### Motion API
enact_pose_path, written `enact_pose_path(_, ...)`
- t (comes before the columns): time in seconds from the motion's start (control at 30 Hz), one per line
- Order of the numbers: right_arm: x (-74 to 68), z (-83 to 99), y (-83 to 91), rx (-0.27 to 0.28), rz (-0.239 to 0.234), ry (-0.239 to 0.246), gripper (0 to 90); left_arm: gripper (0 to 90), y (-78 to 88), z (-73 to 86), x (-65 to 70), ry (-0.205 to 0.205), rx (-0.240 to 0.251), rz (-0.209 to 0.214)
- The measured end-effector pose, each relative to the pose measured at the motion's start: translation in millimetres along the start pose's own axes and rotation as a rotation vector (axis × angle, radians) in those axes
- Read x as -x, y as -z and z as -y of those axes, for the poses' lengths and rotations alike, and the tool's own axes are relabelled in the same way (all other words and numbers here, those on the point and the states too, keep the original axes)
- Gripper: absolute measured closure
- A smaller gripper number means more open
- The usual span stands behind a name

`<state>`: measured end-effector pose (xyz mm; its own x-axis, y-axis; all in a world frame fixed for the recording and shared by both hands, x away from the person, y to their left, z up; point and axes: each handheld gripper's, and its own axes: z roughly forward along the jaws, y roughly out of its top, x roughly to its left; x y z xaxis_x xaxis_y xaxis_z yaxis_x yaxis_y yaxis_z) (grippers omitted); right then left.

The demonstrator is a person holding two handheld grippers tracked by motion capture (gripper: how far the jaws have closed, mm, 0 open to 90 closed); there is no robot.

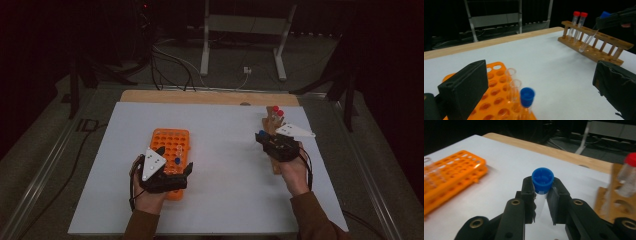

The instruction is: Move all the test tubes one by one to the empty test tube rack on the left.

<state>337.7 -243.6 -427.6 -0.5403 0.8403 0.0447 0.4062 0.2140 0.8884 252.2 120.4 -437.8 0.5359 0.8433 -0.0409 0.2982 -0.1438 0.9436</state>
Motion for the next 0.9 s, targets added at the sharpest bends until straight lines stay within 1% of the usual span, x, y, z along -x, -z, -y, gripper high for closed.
enact_pose_path(0.2, -12.2, 3.0, -1.1, -0.004, -0.052, -0.011, 76.5, 1.0, -4.5, -6.2, 13.6, -0.017, 0.009, 0.024)
enact_pose_path(0.3, -16.5, 2.8, -1.9, -0.010, -0.067, -0.006, 76.5, 1.1, -9.1, -8.8, 20.8, -0.030, 0.008, 0.035)
enact_pose_path(0.37, -18.8, 2.8, -1.9, -0.009, -0.083, -0.012, 76.5, 1.1, -13.5, -10.1, 25.6, -0.035, 0.005, 0.047)
enact_pose_path(0.5, -25.3, 3.4, -1.9, -0.020, -0.105, -0.006, 76.5, 1.1, -25.1, -11.2, 36.6, -0.046, -0.005, 0.071)
enact_pose_path(0.67, -34.1, 3.7, -1.6, -0.034, -0.149, -0.009, 76.5, 2.2, -37.2, -10.5, 48.0, -0.053, -0.029, 0.094)
enact_pose_path(0.8, -43.4, 3.7, -2.5, -0.043, -0.178, 0.006, 76.5, 4.2, -47.1, -9.1, 55.4, -0.059, -0.048, 0.119)
enact_pose_path(0.9, -51.3, 3.6, -2.9, -0.050, -0.199, 0.020, 76.4, 5.0, -56.0, -7.1, 61.8, -0.081, -0.081, 0.127)
